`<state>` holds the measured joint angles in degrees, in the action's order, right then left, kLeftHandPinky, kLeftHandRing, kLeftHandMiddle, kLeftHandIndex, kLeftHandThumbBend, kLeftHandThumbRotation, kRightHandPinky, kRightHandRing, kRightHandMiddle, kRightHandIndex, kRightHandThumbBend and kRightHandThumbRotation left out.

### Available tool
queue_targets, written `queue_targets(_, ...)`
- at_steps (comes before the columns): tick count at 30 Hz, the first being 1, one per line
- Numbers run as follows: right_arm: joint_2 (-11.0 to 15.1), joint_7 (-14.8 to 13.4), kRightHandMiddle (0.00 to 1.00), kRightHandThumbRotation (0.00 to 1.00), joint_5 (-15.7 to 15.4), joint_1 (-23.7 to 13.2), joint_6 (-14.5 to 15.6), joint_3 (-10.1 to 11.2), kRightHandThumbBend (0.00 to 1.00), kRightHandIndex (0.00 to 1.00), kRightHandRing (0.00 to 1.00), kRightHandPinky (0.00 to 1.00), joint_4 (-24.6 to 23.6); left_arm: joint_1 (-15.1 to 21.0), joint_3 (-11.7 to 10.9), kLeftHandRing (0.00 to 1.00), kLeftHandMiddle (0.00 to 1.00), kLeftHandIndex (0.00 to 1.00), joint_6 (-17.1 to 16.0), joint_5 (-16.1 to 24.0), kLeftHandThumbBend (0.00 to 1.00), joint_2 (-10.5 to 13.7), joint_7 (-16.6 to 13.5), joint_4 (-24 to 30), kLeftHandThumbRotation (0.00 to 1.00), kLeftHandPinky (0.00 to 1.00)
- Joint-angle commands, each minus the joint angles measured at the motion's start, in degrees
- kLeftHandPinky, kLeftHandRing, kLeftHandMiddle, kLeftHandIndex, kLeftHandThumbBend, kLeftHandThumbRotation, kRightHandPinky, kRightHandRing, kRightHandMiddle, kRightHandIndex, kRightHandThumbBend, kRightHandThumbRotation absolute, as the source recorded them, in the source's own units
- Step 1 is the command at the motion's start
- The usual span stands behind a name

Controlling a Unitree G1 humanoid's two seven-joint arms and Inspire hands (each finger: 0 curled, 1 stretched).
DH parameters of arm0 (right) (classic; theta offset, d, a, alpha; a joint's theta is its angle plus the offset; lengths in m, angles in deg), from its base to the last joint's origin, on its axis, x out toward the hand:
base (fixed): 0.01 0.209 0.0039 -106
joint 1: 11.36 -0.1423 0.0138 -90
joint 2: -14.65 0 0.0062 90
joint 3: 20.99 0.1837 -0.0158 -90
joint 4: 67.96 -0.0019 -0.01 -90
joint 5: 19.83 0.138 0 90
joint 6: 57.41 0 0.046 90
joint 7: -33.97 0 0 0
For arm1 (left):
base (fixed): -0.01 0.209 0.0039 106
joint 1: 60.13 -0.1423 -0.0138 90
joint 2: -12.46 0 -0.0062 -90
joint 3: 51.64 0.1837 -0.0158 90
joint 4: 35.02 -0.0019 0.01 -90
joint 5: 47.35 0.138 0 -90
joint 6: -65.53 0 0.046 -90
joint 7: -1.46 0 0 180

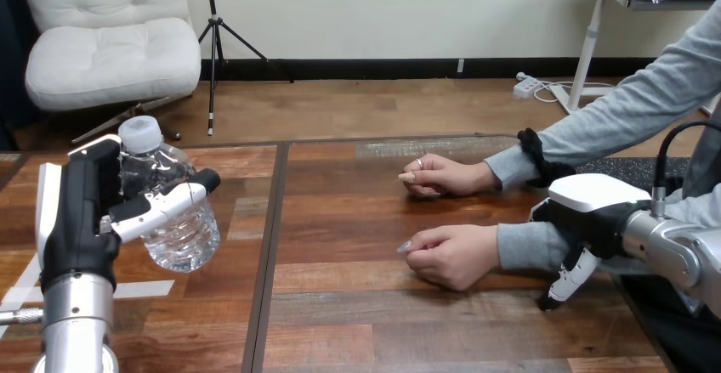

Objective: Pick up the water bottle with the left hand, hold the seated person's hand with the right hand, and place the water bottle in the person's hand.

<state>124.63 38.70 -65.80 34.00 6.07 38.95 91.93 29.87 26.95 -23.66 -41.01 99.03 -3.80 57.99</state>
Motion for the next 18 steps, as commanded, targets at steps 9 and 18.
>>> queue_targets(9,-1.3,-0.9,0.67,0.28,-0.7,-3.8,0.6,-2.2,1.00,0.66,0.64,0.53,1.2,2.4,-0.6,0.38,0.42,0.43,-1.7,-0.1,0.67,0.6,-0.1,5.0,0.00,0.32)
queue_targets(18,-1.7,-1.6,0.63,0.28,-0.7,-3.7,1.2,-2.7,1.00,0.62,0.58,0.49,1.5,2.3,-0.6,0.38,0.42,0.43,-1.9,0.0,0.67,0.4,-0.2,5.1,0.00,0.32)
